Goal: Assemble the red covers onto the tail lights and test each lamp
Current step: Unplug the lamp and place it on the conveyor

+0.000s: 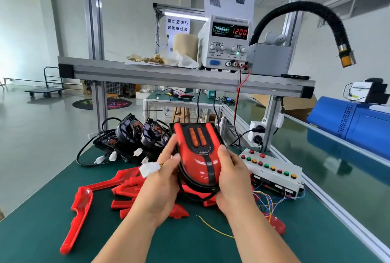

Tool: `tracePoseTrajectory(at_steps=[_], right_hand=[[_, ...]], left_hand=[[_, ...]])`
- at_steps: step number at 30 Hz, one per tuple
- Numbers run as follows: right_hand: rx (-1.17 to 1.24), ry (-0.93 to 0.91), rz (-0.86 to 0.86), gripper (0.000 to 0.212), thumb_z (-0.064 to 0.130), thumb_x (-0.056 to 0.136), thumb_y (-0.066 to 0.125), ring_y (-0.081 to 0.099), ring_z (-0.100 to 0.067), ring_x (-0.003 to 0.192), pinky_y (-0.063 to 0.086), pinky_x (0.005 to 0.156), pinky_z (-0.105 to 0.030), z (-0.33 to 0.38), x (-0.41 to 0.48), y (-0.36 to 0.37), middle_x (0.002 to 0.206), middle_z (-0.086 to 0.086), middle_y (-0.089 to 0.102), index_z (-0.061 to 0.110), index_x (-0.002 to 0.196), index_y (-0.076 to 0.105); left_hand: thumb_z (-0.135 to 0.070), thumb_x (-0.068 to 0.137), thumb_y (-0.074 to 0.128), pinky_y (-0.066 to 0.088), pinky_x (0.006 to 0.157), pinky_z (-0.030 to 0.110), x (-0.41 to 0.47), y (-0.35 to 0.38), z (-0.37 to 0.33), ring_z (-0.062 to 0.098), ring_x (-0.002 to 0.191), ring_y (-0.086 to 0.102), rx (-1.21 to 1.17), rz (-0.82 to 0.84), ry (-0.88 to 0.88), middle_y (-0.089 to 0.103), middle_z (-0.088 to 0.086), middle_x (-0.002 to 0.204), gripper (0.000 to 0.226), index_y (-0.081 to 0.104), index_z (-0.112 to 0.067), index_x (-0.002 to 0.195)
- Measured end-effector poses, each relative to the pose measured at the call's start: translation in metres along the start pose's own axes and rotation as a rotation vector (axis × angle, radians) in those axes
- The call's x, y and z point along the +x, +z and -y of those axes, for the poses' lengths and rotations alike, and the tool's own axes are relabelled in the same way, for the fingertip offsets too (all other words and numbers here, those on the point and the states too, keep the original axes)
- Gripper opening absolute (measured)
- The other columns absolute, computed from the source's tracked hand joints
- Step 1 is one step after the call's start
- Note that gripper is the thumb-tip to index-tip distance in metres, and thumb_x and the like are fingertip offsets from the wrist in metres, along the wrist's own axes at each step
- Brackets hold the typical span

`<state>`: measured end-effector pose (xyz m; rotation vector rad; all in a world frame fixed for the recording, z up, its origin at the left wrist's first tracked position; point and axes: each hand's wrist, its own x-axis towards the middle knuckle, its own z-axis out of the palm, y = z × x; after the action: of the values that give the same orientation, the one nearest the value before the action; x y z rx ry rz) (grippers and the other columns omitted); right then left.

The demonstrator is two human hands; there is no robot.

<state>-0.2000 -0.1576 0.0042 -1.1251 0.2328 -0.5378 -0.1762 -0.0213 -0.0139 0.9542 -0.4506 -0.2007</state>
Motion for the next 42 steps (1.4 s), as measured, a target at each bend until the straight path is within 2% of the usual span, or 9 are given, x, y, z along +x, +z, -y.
tracePoseTrajectory(at_steps=[7,12,15,18,22,27,31,38,42], right_hand=[[0.066,-0.04,-0.038,0.031,0.036,0.096,0.058,0.064,-0.032,0.113,0.047,0.101,-0.055,0.016,0.008,-0.013,0.116,-0.011,0.07,0.013,0.115,0.067],[0.114,-0.032,0.011,0.033,0.034,0.099,0.053,0.074,-0.031,0.085,0.057,0.085,-0.054,0.023,0.003,-0.009,0.093,-0.013,0.076,0.014,0.086,0.077],[0.047,-0.077,-0.08,0.03,0.038,0.098,0.055,0.071,-0.034,0.097,0.054,0.091,-0.055,0.012,-0.011,0.0,0.103,-0.011,0.075,0.014,0.105,0.071],[-0.034,-0.111,-0.229,0.036,0.046,0.094,0.056,0.067,-0.029,0.107,0.052,0.095,-0.054,0.005,-0.02,-0.008,0.115,-0.004,0.071,0.021,0.118,0.065],[-0.07,-0.153,-0.434,0.031,0.042,0.096,0.054,0.072,-0.03,0.086,0.06,0.077,-0.049,0.024,-0.013,-0.051,0.097,-0.007,0.075,0.018,0.105,0.07],[-0.1,-0.231,-0.62,0.037,0.042,0.1,0.046,0.068,-0.032,0.097,0.055,0.09,-0.046,0.067,-0.007,-0.116,0.107,-0.011,0.071,0.014,0.11,0.067],[0.13,-0.157,-0.613,0.023,0.023,0.105,0.037,0.053,-0.011,0.072,0.042,0.06,-0.007,0.106,-0.01,-0.17,0.096,-0.006,0.057,0.012,0.092,0.051],[0.005,-0.078,-0.6,0.018,0.002,0.096,0.05,0.062,-0.021,0.072,0.049,0.063,-0.035,0.168,0.035,-0.217,0.081,-0.009,0.066,0.009,0.083,0.06],[0.022,-0.059,-0.618,0.01,0.005,0.095,0.055,0.064,-0.026,0.08,0.055,0.072,-0.042,0.201,0.072,-0.233,0.099,-0.015,0.065,0.007,0.104,0.059]], left_hand=[[-0.001,0.068,0.042,0.024,0.113,0.054,-0.021,-0.066,-0.03,0.043,0.141,0.027,-0.388,0.583,-0.367,0.03,0.029,0.149,0.082,0.022,0.008,0.146],[-0.019,0.089,0.067,0.054,0.087,0.036,-0.004,-0.039,-0.018,0.029,0.105,0.065,0.317,0.069,-0.296,0.061,0.024,0.125,0.029,0.07,-0.004,0.113],[-0.044,0.1,0.041,0.052,0.081,0.036,0.002,0.017,0.006,0.025,0.09,0.068,0.142,-0.205,-0.201,0.07,0.018,0.107,0.046,0.068,-0.007,0.104],[-0.05,0.1,0.036,0.055,0.079,0.038,0.004,0.06,0.019,0.026,0.093,0.071,-0.19,-0.237,-0.196,0.069,0.012,0.115,0.057,0.069,-0.007,0.115],[-0.04,0.097,0.05,0.036,0.102,0.024,0.001,0.102,0.049,0.005,0.123,0.046,0.339,-0.24,-0.165,0.039,-0.007,0.147,0.061,0.026,-0.026,0.152],[-0.024,0.097,0.054,0.054,0.065,0.021,0.013,0.166,0.084,0.012,0.091,0.069,0.147,-0.146,-0.25,0.072,0.002,0.11,0.028,0.059,-0.024,0.125],[-0.014,0.094,0.058,0.053,0.09,0.043,0.036,0.215,0.114,0.029,0.092,0.069,0.005,-0.141,-0.368,0.074,0.012,0.099,0.016,0.07,-0.006,0.102],[-0.02,0.084,0.069,0.044,0.069,0.034,0.107,0.286,0.137,0.024,0.074,0.062,0.031,-0.018,-0.562,0.074,0.009,0.076,0.024,0.076,-0.009,0.063],[-0.014,0.081,0.07,0.044,0.069,0.033,0.14,0.322,0.13,0.022,0.081,0.058,0.047,0.037,-0.591,0.072,0.009,0.087,0.011,0.076,-0.007,0.086]])
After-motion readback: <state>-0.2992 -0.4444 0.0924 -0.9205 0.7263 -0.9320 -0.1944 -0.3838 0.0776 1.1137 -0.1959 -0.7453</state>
